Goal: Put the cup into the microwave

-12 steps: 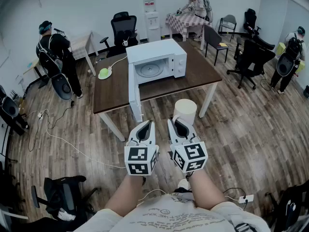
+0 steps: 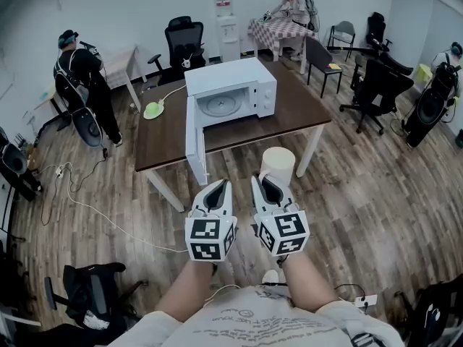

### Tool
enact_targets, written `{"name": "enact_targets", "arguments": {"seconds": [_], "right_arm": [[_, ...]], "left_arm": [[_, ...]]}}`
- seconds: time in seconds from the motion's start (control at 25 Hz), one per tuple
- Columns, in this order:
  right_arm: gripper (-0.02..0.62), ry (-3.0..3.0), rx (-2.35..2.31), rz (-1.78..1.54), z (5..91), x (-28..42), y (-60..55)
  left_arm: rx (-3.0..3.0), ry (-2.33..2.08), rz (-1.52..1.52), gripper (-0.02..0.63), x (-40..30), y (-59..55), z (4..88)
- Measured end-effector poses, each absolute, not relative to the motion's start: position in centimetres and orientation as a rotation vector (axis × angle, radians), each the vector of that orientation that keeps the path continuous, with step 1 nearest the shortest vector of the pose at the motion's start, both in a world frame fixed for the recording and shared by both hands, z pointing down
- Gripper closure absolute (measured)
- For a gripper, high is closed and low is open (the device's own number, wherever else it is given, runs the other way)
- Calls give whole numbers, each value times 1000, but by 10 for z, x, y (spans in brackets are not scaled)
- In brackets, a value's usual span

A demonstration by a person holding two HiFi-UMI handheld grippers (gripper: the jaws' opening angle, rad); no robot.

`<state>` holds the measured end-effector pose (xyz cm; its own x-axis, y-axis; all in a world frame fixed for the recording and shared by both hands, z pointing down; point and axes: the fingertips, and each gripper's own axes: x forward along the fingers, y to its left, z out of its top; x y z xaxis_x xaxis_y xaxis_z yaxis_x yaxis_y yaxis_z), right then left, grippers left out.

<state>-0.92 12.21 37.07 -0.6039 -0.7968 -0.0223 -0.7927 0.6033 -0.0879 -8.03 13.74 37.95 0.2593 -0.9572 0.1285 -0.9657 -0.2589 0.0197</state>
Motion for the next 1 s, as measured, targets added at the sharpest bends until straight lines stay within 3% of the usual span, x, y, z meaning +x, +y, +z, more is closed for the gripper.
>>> {"name": "enact_targets", "arguments": {"seconds": [1.0], "right_arm": [[558, 2810, -1077, -116, 374, 62, 72]], "left_arm": [[2309, -1878, 140, 592, 0, 71, 402]]}}
